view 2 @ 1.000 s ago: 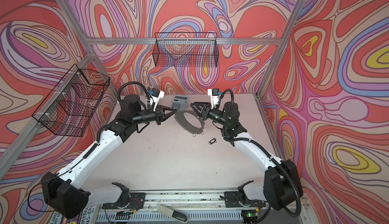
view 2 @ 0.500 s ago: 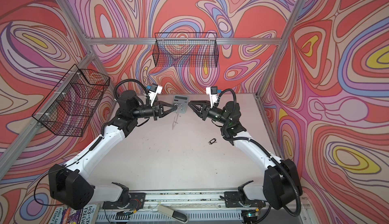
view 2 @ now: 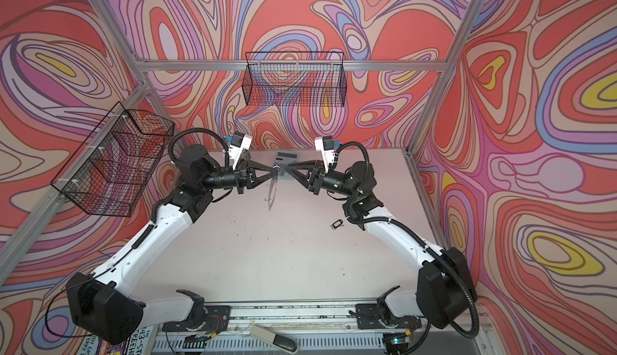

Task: Attach keys to a key ring
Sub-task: Pass the keyring.

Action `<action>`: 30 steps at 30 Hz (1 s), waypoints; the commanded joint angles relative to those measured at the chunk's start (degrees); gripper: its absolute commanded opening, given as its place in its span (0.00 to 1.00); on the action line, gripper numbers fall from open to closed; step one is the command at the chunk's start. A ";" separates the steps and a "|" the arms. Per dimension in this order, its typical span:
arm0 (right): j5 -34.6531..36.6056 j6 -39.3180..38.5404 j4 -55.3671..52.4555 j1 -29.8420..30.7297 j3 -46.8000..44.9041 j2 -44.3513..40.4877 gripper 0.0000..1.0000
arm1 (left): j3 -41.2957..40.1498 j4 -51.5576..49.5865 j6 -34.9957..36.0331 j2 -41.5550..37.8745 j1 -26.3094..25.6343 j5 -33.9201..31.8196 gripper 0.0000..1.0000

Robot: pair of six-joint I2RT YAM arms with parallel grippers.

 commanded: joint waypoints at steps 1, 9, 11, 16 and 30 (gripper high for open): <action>-1.48 1.00 2.48 0.82 1.03 0.61 0.21 | -0.48 1.57 -0.07 -1.70 0.02 0.78 0.00; -1.90 0.92 2.80 2.13 2.43 2.03 0.18 | -1.19 3.49 -1.82 -2.14 0.05 1.00 0.00; -1.77 0.58 2.79 2.59 2.60 2.20 0.17 | -1.19 3.41 -1.90 -2.31 0.06 1.10 0.00; -1.18 0.11 1.90 2.95 3.13 3.08 0.15 | -1.27 3.50 -1.97 -2.80 0.04 1.14 0.00; -1.65 -0.23 1.98 4.69 3.64 3.61 0.05 | -1.63 4.02 -2.67 -2.60 0.09 1.40 0.00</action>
